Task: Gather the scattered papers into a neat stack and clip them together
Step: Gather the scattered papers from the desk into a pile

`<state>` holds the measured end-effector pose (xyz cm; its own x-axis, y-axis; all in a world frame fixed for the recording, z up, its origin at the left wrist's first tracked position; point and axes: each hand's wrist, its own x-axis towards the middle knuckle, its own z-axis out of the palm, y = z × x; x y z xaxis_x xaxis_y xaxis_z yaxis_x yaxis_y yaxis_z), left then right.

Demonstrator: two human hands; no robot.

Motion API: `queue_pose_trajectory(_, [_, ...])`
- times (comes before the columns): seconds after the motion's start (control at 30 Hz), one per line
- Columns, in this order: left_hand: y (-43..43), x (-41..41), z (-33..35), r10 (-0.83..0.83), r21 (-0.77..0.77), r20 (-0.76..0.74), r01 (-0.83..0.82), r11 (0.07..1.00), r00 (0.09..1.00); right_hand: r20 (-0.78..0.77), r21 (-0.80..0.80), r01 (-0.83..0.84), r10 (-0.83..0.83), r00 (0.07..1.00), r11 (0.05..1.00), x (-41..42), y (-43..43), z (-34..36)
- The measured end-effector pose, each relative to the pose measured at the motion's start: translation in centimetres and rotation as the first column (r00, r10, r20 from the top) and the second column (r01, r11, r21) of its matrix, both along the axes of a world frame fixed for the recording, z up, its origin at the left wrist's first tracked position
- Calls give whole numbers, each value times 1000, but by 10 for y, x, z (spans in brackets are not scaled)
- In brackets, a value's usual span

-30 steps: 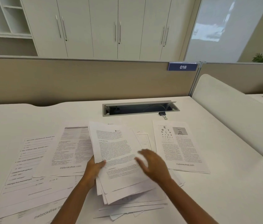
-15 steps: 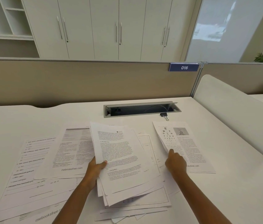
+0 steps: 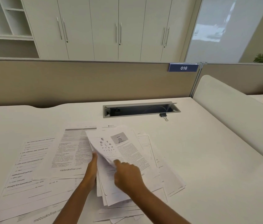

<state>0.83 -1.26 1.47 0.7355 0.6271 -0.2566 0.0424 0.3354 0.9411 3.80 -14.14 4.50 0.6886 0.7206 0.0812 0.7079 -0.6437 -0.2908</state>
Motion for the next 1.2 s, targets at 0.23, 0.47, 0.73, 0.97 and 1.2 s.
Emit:
queue_pose_trajectory(0.23, [4,-3,-3,-129,59,-144,139,989,981,-226,10,31,-28,974,999,4,-4,-10])
queue_pose_trajectory(0.47, [8,-9,16,-62,240,32,53,969,998,-345,291,415,-310,886,862,73,-48,12])
queue_pose_trajectory(0.73, [14,0,72,-94,286,227,26,958,969,-507,720,464,-66,859,516,89,-52,38])
queue_pose_trajectory(0.97, [14,-7,66,-217,359,127,159,920,968,-606,564,434,-4,795,703,75,-55,10])
queue_pose_trajectory(1.2, [22,2,47,-8,287,66,-11,958,998,-301,-155,510,-532,791,846,77,-69,-17])
